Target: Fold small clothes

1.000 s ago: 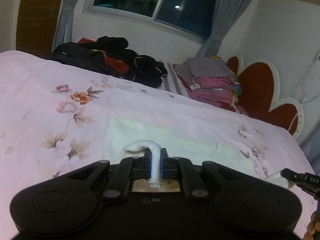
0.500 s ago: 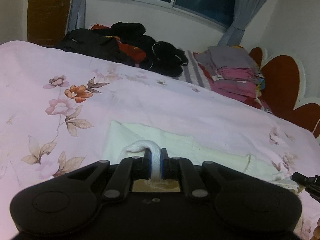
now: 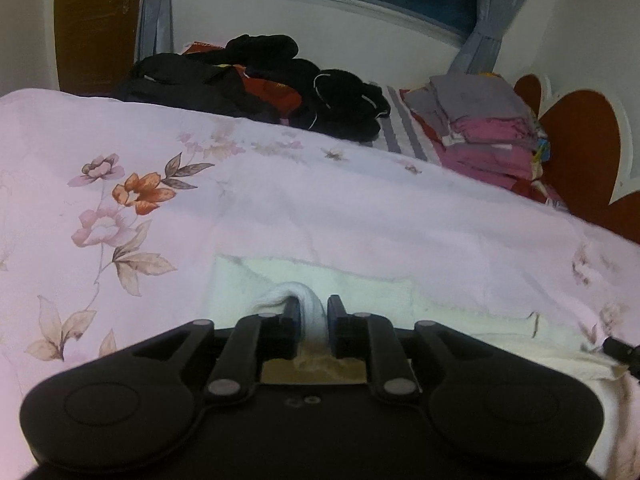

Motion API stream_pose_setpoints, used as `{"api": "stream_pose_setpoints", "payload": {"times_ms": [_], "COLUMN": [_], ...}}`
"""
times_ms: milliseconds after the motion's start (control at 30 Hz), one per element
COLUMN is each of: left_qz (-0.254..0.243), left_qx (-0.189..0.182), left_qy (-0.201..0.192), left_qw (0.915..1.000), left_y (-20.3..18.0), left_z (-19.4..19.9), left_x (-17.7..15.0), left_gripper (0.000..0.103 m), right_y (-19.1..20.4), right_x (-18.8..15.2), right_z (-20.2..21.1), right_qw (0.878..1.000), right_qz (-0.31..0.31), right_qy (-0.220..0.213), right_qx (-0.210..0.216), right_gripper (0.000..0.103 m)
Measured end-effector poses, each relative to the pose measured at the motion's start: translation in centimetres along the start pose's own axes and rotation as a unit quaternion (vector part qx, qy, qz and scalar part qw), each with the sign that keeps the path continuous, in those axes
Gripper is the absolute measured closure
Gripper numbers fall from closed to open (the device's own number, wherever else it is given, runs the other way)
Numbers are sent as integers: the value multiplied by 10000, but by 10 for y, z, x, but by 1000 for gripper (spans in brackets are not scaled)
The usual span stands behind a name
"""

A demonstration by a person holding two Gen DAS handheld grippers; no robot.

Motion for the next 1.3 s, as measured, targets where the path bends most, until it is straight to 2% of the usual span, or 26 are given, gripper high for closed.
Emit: {"api": "stream_pose_setpoints", "payload": {"times_ms": [67, 100, 133, 167, 200, 233, 333, 400, 433, 467, 533, 700, 800, 833, 867, 933, 1067, 1133, 1200, 1300], "left_qz": [87, 119, 146, 177, 235, 227, 8, -35, -77, -146, -333, -588, -629, -621, -639, -758, -659, -694, -747, -825], "left_qx": [-78, -83, -45, 32, 109, 159, 258, 249, 207, 165, 101, 150, 171, 184, 176, 203, 275, 404, 492, 560], "left_qy": [-45, -52, -112, -220, -342, -467, -509, -395, -325, -254, -115, 46, 138, 134, 104, 17, -252, -363, -278, -250], "left_qw": [9999, 9999, 9998, 9996, 9991, 9985, 9984, 9989, 9992, 9994, 9993, 9981, 9978, 9978, 9977, 9969, 9971, 9961, 9956, 9947], "left_y": [2, 4, 6, 9, 12, 16, 22, 26, 26, 25, 19, 13, 13, 14, 13, 10, 13, 14, 11, 5], "left_z": [2, 3, 6, 9, 14, 18, 19, 15, 12, 9, 1, -17, -25, -25, -24, -20, -12, -12, -20, -17], "left_x": [4, 6, 9, 12, 14, 16, 19, 15, 12, 8, 0, -9, -14, -15, -16, -16, -18, -20, -24, -22], "left_gripper": [82, 80, 64, 39, 31, 30, 34, 38, 43, 49, 49, 50, 62, 69, 85, 96, 100, 99, 99, 99], "right_y": [0, -1, -1, -1, -2, -1, 3, 3, 3, 2, 0, -3, -3, -3, -4, -1, 5, 3, -6, -9], "right_x": [2, 3, 6, 8, 10, 11, 13, 11, 8, 5, -1, -7, -7, -8, -10, -15, -20, -18, -21, -19], "right_z": [1, 2, 4, 7, 11, 13, 18, 18, 15, 12, 5, -11, -21, -25, -28, -33, -33, -27, -37, -36], "right_qw": [10000, 10000, 9998, 9996, 9993, 9991, 9975, 9956, 9948, 9941, 9933, 9920, 9906, 9903, 9897, 9869, 9829, 9802, 9753, 9784], "right_qz": [-21, -39, -32, -29, -9, 70, 421, 710, 829, 933, 1053, 1188, 1299, 1318, 1357, 1535, 1796, 1927, 2054, 1927], "right_qy": [-26, -82, -168, -274, -376, -408, -530, -514, -480, -416, -255, -96, 11, 81, 150, 286, 248, -58, -52, -105], "right_qx": [1, -19, -64, -78, -65, -73, -223, -325, -355, -373, -400, -411, -432, -438, -421, -396, -337, -446, -815, -741], "right_gripper": [93, 87, 58, 28, 25, 25, 26, 26, 28, 39, 46, 46, 46, 47, 58, 85, 98, 98, 100, 100]}}
Point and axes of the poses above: each gripper's, at about its wrist camera, not at the fingertips, and z roughly against the way its jaws point, y to its left, x to its top, the point moved 5 cm from there along -z, roughly the way its jaws point, and after that the axes turned 7 degrees about -z, right-handed, at the moved point
